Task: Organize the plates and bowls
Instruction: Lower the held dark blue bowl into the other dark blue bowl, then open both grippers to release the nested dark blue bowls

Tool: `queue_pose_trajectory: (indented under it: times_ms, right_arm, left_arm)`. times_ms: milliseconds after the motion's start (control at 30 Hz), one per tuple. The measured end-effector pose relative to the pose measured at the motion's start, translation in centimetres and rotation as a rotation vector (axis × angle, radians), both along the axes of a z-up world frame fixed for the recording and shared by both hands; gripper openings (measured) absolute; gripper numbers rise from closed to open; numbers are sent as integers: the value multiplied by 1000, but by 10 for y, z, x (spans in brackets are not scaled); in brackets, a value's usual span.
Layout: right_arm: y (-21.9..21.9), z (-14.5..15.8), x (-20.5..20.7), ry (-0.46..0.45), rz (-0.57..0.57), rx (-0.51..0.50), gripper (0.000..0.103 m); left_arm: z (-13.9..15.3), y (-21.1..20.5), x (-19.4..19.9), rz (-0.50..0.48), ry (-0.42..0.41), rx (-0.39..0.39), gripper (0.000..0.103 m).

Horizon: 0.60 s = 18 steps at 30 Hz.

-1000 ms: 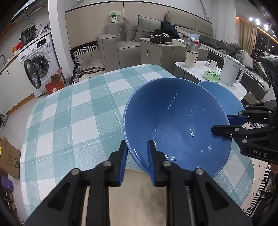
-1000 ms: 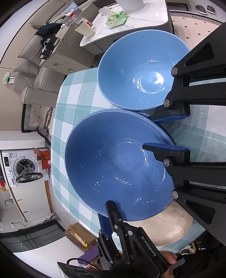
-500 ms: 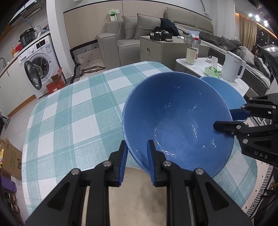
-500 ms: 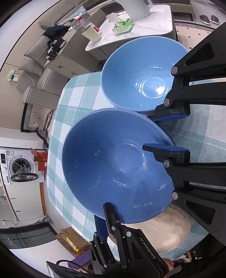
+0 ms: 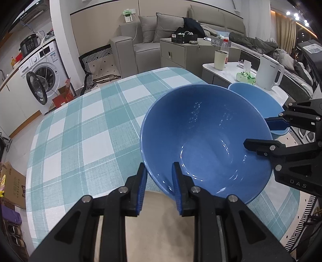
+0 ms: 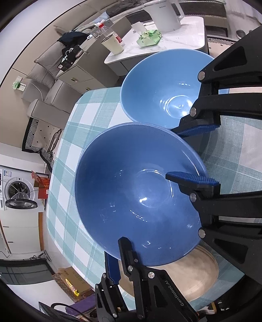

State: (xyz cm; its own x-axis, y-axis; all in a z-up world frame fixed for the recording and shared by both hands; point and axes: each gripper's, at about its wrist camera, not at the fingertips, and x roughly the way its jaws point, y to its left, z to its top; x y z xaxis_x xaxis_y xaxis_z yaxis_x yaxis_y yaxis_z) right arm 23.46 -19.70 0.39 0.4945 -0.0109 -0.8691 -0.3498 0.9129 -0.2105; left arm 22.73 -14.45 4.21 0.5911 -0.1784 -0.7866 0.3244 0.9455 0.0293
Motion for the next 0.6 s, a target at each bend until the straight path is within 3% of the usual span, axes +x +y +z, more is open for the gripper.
queue_pose_trajectory:
  times_ms: [367,500,533,600]
  right_arm:
    - [10,-6,-1,1,36,-72,49]
    - [10,-5,-3,-8,42,-87,49]
    - [10,-5,-3,-9,41,-84,49]
    - [7,-3,-3,-11,39,-68,54]
  left_arm:
    - [0,-3,-1,-10,3,7,25]
    - [-1,-4,-2,-16,8,6,27]
    - [-1,-4,-2,-18,10,4,28]
    - [1,-5,-4,-26,5,0,43]
